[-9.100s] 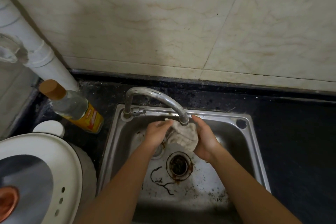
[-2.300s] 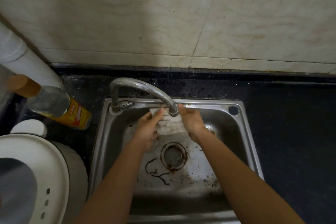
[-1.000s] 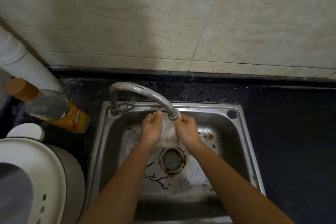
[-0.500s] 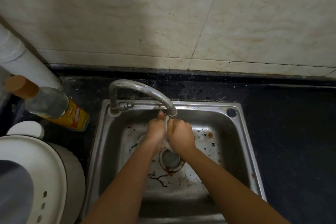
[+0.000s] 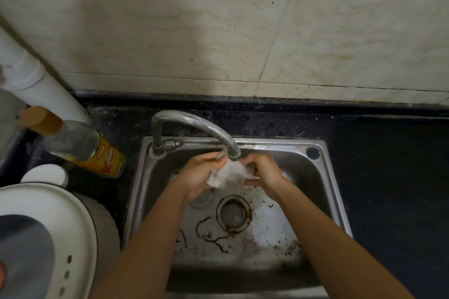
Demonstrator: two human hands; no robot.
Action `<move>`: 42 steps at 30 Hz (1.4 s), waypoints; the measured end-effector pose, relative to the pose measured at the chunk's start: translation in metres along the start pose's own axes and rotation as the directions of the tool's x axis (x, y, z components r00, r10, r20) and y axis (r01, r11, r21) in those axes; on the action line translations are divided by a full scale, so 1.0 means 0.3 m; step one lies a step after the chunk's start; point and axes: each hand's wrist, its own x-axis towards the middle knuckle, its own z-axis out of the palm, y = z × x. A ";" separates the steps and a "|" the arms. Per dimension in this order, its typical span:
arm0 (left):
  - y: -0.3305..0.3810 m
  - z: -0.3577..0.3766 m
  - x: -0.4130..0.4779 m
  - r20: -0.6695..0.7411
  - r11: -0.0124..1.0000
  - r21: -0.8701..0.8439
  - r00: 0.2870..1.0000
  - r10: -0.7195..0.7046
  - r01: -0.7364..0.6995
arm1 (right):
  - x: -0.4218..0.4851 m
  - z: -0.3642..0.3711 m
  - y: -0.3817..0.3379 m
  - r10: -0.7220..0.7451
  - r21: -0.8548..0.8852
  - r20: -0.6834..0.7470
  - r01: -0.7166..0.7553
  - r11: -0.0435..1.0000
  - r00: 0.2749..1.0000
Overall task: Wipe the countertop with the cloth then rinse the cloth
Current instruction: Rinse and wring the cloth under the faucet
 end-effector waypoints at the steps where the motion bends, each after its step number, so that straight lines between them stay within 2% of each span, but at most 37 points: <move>1: 0.011 0.012 -0.004 0.032 0.998 0.065 0.999 -0.005 0.003 | -0.008 0.002 -0.006 0.008 0.016 0.037 -0.009 1.000 0.999; 3: 0.019 0.029 0.003 0.069 0.989 0.144 0.997 -0.036 0.026 | -0.016 0.009 -0.008 0.010 0.056 0.119 -0.016 0.998 0.993; 6: 0.035 0.028 0.015 0.072 0.974 0.225 0.996 -0.051 0.034 | -0.021 0.018 -0.002 -0.007 0.026 0.191 0.002 1.000 0.982; 8: 0.039 0.010 0.016 0.094 0.951 0.309 0.994 -0.060 0.028 | -0.015 0.022 0.011 -0.088 0.002 0.157 0.089 0.996 0.984; 12: 0.008 -0.032 0.008 0.045 0.964 0.230 0.988 -0.150 0.135 | 0.006 0.032 0.017 -0.132 0.139 0.026 0.128 0.982 0.991; 14: -0.027 -0.041 0.003 -0.018 0.976 0.181 0.993 -0.119 0.121 | 0.017 0.043 0.020 -0.121 0.151 -0.010 0.121 0.981 0.993; 17: -0.058 0.003 0.009 -0.208 1.000 -0.019 0.978 -0.018 0.014 | 0.024 0.088 0.035 -0.132 0.092 -0.112 0.143 0.985 0.985; 19: -0.063 0.058 0.030 -0.377 0.998 -0.040 0.926 0.031 -0.049 | 0.009 0.124 0.038 -0.196 -0.018 -0.173 0.196 0.980 0.965; 21: -0.057 0.097 0.049 -0.494 0.998 -0.028 0.869 0.037 -0.058 | -0.017 0.151 0.037 -0.309 -0.138 -0.171 0.288 0.948 0.935; 26: -0.041 0.111 0.059 -0.435 1.000 -0.013 0.900 0.006 -0.013 | -0.059 0.180 0.057 -0.522 -0.446 -0.055 0.447 0.776 0.851; 30: -0.049 0.135 0.066 -0.427 0.990 -0.077 0.893 -0.139 0.117 | -0.048 0.186 0.072 -0.568 -0.642 -0.027 0.421 0.641 0.823; 32: -0.052 0.147 0.061 -0.431 0.985 -0.048 0.887 -0.169 0.164 | -0.024 0.167 0.071 -0.489 -0.658 -0.077 0.324 0.679 0.869; 34: -0.047 0.158 0.051 -0.446 0.983 -0.021 0.879 -0.171 0.181 | 0.003 0.142 0.057 -0.352 -0.582 -0.193 0.182 0.792 0.916; 36: -0.040 0.162 0.047 -0.456 0.987 -0.005 0.878 -0.148 0.164 | 0.012 0.130 0.046 -0.328 -0.546 -0.237 0.154 0.824 0.914; 40: -0.044 0.146 0.049 -0.405 0.988 -0.095 0.902 -0.150 0.121 | -0.047 0.161 0.056 -0.469 -0.668 -0.010 0.343 0.660 0.883; 42: -0.051 0.149 0.048 -0.381 0.989 -0.058 0.913 -0.147 0.136 | -0.054 0.157 0.064 -0.499 -0.687 0.030 0.380 0.619 0.866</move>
